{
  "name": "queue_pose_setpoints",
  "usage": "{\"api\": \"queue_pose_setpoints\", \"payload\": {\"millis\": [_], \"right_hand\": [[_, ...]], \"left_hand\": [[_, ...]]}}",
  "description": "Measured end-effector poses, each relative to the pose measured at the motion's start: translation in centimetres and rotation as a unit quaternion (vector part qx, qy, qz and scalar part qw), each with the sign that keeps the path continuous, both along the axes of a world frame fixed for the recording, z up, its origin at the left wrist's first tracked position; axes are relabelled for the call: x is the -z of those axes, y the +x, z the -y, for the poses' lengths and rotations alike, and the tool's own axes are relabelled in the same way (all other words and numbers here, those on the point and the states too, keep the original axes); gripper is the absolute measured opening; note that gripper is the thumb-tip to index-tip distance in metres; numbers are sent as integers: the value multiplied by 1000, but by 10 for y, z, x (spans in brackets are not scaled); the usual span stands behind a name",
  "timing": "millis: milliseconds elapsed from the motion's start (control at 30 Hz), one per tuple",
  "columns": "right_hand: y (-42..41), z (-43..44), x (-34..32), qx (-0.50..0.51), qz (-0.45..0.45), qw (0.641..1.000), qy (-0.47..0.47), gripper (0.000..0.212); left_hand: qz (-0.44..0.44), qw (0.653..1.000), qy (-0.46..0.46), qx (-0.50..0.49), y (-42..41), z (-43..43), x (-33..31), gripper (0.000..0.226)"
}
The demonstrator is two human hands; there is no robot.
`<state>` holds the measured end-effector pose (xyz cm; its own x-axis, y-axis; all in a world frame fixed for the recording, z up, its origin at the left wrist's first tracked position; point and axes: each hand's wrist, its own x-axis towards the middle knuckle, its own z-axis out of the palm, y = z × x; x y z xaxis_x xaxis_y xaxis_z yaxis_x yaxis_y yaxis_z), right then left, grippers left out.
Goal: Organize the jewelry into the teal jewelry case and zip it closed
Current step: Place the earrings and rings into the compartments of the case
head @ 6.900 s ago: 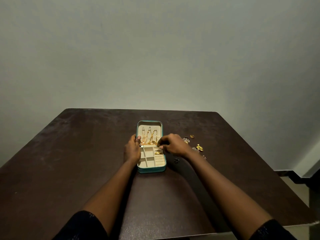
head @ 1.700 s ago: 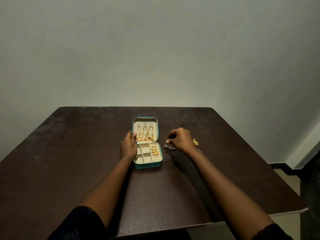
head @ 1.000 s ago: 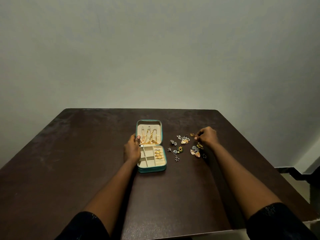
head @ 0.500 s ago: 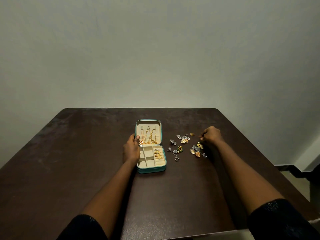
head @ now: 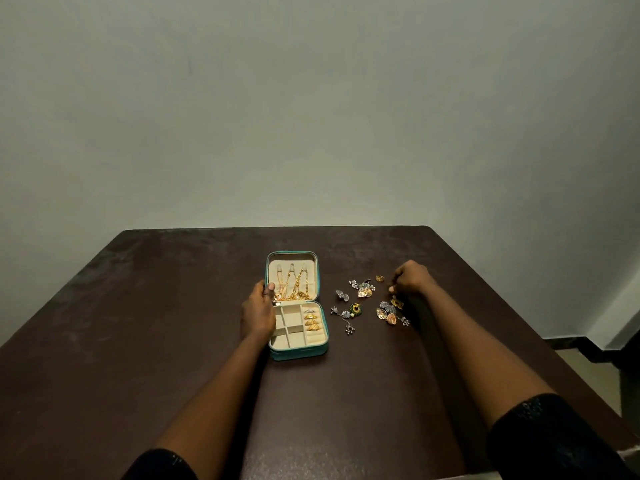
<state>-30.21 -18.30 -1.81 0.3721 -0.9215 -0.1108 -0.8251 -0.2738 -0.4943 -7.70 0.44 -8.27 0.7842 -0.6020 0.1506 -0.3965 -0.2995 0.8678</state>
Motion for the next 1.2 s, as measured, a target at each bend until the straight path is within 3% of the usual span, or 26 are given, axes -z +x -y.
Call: {"api": "queue_pose_setpoints", "payload": {"millis": [167,533,767,1200], "right_hand": [[25,1,9,7,14,998,-64,26],[33,-3,13,-46,-94,988,-116,23],[27,-14,2,-30,-27,990,-132,21],[49,-115,-25,-297,15,952,-68,27]], "left_hand": [[3,1000,7,-3,1,0,2,37],[3,1000,8,-2,0,-2,0,36],[-2,1000,8,1,-1,-3,-1,35],[0,1000,11,-4,-5,-3,-4,38]]}}
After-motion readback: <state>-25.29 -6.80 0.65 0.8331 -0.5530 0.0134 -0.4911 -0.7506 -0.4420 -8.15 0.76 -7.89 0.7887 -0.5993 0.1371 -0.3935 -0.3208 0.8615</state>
